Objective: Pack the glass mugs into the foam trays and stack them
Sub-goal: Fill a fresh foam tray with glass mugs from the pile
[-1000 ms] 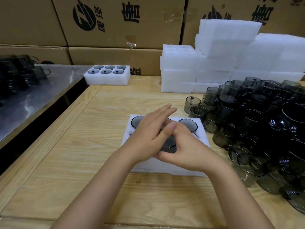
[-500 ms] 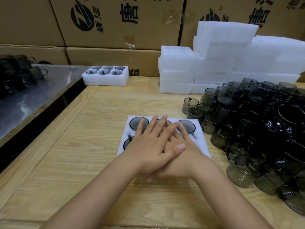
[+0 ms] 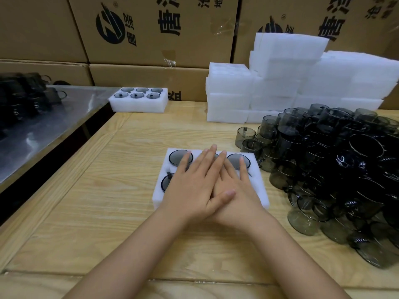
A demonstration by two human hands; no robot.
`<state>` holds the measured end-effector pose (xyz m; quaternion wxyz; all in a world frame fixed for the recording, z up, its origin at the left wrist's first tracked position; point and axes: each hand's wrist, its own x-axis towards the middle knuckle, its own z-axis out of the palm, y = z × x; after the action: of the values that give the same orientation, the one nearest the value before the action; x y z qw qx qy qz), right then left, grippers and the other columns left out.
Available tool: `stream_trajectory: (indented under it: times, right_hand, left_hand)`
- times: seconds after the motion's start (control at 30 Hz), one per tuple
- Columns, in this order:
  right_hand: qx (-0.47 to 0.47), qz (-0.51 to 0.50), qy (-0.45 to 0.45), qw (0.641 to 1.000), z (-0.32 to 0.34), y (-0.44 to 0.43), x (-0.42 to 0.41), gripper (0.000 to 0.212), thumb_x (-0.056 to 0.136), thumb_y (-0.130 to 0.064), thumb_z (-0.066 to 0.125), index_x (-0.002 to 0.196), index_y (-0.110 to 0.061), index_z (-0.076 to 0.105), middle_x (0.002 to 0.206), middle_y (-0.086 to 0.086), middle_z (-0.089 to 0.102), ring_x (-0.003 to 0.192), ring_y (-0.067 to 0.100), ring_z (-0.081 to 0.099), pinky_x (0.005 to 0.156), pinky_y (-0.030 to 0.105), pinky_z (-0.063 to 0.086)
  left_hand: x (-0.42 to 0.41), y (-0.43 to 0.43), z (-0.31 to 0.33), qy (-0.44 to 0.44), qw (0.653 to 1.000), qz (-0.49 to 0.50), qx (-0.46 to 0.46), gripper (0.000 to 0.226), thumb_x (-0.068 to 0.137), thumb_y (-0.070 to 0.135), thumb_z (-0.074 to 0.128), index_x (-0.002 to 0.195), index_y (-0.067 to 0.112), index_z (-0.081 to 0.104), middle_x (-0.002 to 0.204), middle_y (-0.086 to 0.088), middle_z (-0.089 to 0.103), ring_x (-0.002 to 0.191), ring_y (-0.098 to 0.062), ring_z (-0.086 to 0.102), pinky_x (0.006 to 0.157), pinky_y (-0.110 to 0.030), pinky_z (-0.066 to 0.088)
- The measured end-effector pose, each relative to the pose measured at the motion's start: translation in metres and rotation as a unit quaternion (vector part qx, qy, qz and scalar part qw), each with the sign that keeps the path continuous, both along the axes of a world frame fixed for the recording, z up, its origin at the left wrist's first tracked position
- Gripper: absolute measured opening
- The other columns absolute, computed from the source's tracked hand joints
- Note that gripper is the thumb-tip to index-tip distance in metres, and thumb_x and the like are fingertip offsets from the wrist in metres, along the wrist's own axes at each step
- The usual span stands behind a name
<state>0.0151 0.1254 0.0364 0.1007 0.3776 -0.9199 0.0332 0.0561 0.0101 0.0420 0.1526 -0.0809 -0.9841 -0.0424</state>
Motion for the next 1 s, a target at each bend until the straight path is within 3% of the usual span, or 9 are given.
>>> stream_trajectory:
  times: [0.13, 0.27, 0.37, 0.47, 0.6, 0.7, 0.77, 0.87, 1.0]
  right_hand:
    - [0.032, -0.073, 0.043, 0.996, -0.004, 0.026, 0.013, 0.086, 0.088, -0.055, 0.029, 0.149, -0.013, -0.014, 0.158, 0.01, -0.01, 0.14, 0.029, -0.027, 0.103, 0.054, -0.03]
    - [-0.032, -0.14, 0.08, 0.986, -0.004, 0.08, 0.02, 0.1, 0.061, -0.057, 0.074, 0.131, 0.009, 0.047, 0.136, 0.025, 0.049, 0.13, 0.046, 0.039, 0.109, 0.057, 0.025]
    - [-0.092, -0.182, 0.137, 0.969, -0.01, 0.113, 0.025, 0.074, 0.077, -0.05, 0.054, 0.121, 0.009, 0.055, 0.119, 0.024, 0.059, 0.111, 0.042, 0.052, 0.095, 0.045, 0.039]
    - [-0.136, -0.218, 0.167, 0.952, -0.021, 0.126, 0.032, 0.05, 0.078, -0.033, 0.068, 0.109, 0.005, 0.061, 0.103, 0.019, 0.06, 0.092, 0.036, 0.052, 0.073, 0.046, 0.052]
    - [-0.107, -0.226, 0.189, 0.95, -0.028, 0.13, 0.037, 0.038, 0.079, -0.023, 0.056, 0.102, 0.006, 0.065, 0.08, 0.016, 0.061, 0.072, 0.039, 0.059, 0.066, 0.045, 0.051]
    - [-0.105, -0.23, 0.187, 0.949, -0.026, 0.129, 0.036, 0.039, 0.068, 0.004, 0.07, 0.107, 0.003, 0.067, 0.068, 0.01, 0.062, 0.068, 0.036, 0.062, 0.081, 0.045, 0.036]
    - [-0.131, -0.221, 0.179, 0.95, -0.019, 0.125, 0.039, 0.041, 0.065, 0.0, 0.06, 0.105, 0.001, 0.068, 0.064, 0.006, 0.062, 0.064, 0.034, 0.062, 0.086, 0.042, 0.034]
    - [-0.187, -0.178, 0.19, 0.947, -0.005, 0.118, 0.047, 0.041, 0.065, 0.001, 0.056, 0.105, 0.001, 0.068, 0.066, 0.003, 0.059, 0.063, 0.032, 0.061, 0.092, 0.043, 0.035]
    - [-0.259, -0.058, 0.185, 0.946, 0.021, 0.103, 0.036, 0.033, 0.082, -0.006, 0.049, 0.111, -0.003, 0.064, 0.077, 0.0, 0.059, 0.07, 0.026, 0.056, 0.094, 0.046, 0.038]
  left_hand:
    - [0.015, 0.015, -0.012, 0.026, 0.999, -0.02, -0.021, 0.078, 0.092, 0.056, 0.017, 0.142, 0.001, 0.04, 0.149, -0.012, 0.038, 0.138, -0.022, 0.037, 0.114, -0.036, 0.03]
    - [0.014, 0.025, -0.015, 0.001, 0.999, 0.028, -0.035, 0.068, 0.093, 0.048, 0.023, 0.126, 0.0, 0.06, 0.131, -0.014, 0.059, 0.124, -0.024, 0.055, 0.1, -0.039, 0.047]
    - [0.012, 0.025, -0.015, 0.004, 0.998, 0.035, -0.05, 0.073, 0.092, 0.053, 0.022, 0.126, 0.0, 0.06, 0.131, -0.015, 0.058, 0.125, -0.025, 0.054, 0.101, -0.04, 0.046]
    - [0.012, 0.026, -0.013, -0.035, 0.997, 0.045, -0.049, 0.087, 0.089, 0.063, 0.013, 0.137, 0.0, 0.049, 0.142, -0.016, 0.047, 0.134, -0.026, 0.043, 0.112, -0.041, 0.034]
    - [0.007, 0.025, -0.006, -0.068, 0.997, 0.038, -0.015, 0.105, 0.077, 0.078, -0.012, 0.152, 0.01, 0.015, 0.16, -0.008, 0.011, 0.148, -0.017, 0.006, 0.116, -0.028, -0.007]
    - [-0.003, 0.027, 0.005, -0.047, 0.995, 0.048, 0.078, 0.081, 0.091, 0.069, 0.01, 0.151, 0.017, 0.022, 0.158, -0.001, 0.024, 0.145, -0.01, 0.016, 0.117, -0.028, -0.001]
    - [-0.011, 0.028, 0.01, -0.016, 0.993, 0.037, 0.112, 0.064, 0.097, 0.056, 0.023, 0.148, 0.019, 0.03, 0.151, 0.0, 0.037, 0.14, -0.011, 0.026, 0.119, -0.032, 0.007]
    - [-0.019, 0.028, 0.014, -0.01, 0.986, 0.019, 0.163, 0.048, 0.099, 0.045, 0.036, 0.14, 0.021, 0.044, 0.107, 0.005, 0.061, 0.103, -0.015, 0.052, 0.095, -0.028, 0.034]
    - [-0.026, 0.019, 0.014, -0.095, 0.922, -0.054, 0.371, 0.039, 0.098, 0.043, 0.044, 0.136, 0.038, 0.046, 0.12, 0.023, 0.06, 0.087, -0.005, 0.056, 0.079, -0.02, 0.04]
